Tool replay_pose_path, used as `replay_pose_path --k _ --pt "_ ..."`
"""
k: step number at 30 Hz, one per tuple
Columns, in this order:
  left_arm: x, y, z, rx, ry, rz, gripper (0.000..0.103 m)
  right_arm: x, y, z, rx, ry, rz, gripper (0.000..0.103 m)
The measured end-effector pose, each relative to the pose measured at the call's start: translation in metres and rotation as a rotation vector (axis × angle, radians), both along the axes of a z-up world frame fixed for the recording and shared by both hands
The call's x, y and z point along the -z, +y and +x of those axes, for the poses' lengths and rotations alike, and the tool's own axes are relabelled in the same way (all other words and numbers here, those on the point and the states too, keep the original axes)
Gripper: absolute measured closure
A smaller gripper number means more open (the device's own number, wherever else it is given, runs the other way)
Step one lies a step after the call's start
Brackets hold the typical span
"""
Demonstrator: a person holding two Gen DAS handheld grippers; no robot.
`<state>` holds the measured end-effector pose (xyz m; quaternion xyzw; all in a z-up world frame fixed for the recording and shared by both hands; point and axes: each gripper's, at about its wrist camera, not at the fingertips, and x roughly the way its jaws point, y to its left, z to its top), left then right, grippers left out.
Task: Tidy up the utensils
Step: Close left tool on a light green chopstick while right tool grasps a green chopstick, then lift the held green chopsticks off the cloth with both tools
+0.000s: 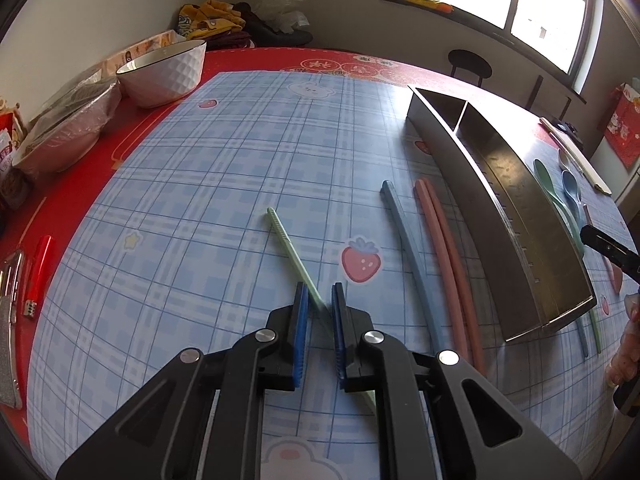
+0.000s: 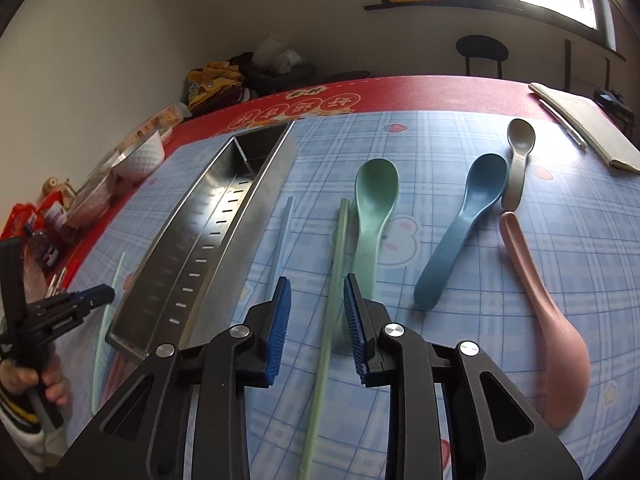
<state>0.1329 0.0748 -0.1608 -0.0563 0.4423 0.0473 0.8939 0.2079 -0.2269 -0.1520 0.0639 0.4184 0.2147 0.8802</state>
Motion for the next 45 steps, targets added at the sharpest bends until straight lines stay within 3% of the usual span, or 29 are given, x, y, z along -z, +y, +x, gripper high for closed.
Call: replay_pose_path --k 5,11,15,18,27,31,37,45 --pt "0.002 0.006 0.001 0.011 -0.031 -0.042 0.091 0.007 0.0 0.006 -0.003 0.046 -0.001 0.089" --pt "0.003 0.02 -0.002 0.004 -0.054 -0.156 0.091 0.014 0.005 0.012 -0.001 0.085 -0.052 0.091" --pt "0.004 0.022 -0.006 0.007 -0.061 -0.193 0.091 0.014 0.019 0.01 0.0 0.064 -0.152 0.092" --pt "0.003 0.018 -0.01 0.02 -0.05 -0.187 0.091 0.013 0.024 0.007 0.002 0.047 -0.196 0.092" --pt "0.0 0.0 -0.027 0.07 0.016 -0.172 0.09 0.012 0.024 0.006 -0.006 0.048 -0.19 0.092" --pt "0.002 -0.002 -0.029 0.056 -0.002 -0.159 0.09 0.012 0.022 0.007 -0.003 0.051 -0.175 0.092" --pt "0.003 -0.013 -0.029 0.069 -0.037 -0.076 0.09 0.013 0.021 0.006 -0.002 0.049 -0.174 0.092" --pt "0.002 -0.015 -0.021 0.082 -0.033 -0.037 0.091 0.012 0.018 0.006 0.009 0.051 -0.157 0.092"
